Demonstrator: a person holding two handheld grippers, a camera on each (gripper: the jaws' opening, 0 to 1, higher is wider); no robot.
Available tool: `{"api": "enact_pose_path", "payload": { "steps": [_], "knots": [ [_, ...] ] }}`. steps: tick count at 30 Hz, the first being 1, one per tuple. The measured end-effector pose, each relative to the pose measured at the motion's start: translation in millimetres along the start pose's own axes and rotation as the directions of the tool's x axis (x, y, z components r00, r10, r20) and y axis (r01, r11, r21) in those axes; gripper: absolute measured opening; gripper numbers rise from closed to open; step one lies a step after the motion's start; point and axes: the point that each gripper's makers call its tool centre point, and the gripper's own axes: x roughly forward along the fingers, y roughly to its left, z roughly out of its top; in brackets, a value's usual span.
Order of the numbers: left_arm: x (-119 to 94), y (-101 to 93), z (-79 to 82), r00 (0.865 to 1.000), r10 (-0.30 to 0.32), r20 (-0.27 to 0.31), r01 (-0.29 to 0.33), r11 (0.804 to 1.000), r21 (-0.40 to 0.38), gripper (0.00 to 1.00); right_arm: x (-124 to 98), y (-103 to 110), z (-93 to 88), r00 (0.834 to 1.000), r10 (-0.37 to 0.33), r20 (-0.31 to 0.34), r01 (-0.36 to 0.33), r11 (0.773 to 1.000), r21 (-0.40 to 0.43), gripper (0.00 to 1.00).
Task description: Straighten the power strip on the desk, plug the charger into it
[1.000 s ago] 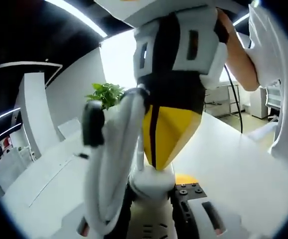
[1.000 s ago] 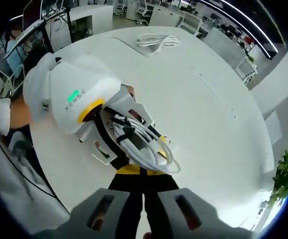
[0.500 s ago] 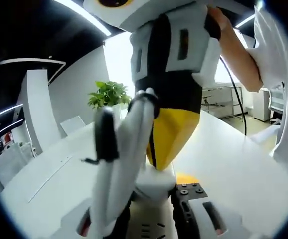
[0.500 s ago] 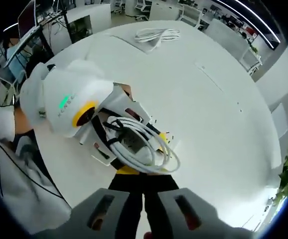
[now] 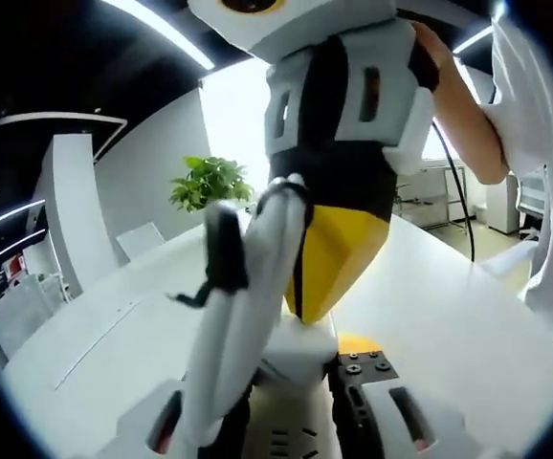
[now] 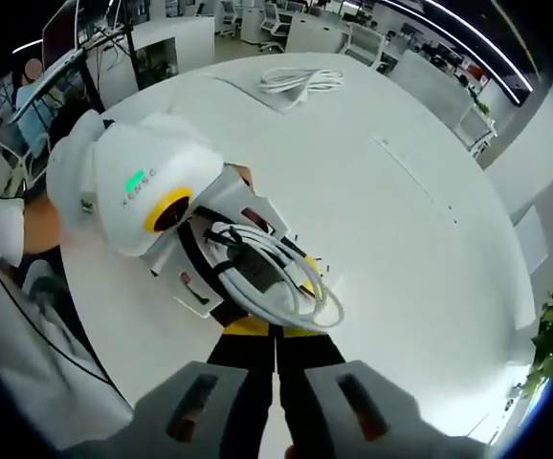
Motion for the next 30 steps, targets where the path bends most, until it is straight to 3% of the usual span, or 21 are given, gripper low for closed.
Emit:
{"api": "enact_pose_path", "payload": {
  "steps": [18, 21, 30],
  "knots": [
    [-1.3, 0.4, 0.5, 1.0, 0.003, -0.002, -0.003, 1.0, 0.0, 0.33, -0.7, 0.4, 1.7, 0.999, 0.023, 0.039, -0.022, 0.999, -0.047, 0.01],
    [-1.6, 0.4, 0.3, 1.0, 0.003, -0.002, -0.003, 1.0, -0.001, 0.33, -1.0, 2.0, 1.7, 0.998, 0.031, 0.054, -0.026, 0.995, -0.098, 0.02],
    [-1.0, 1.0, -0.4, 1.0, 0.006, -0.005, -0.006, 1.0, 0.006, 0.33, -1.5, 0.7, 1.9, 0.993, 0.072, 0.095, -0.066, 0.995, -0.069, 0.04]
  ]
}}
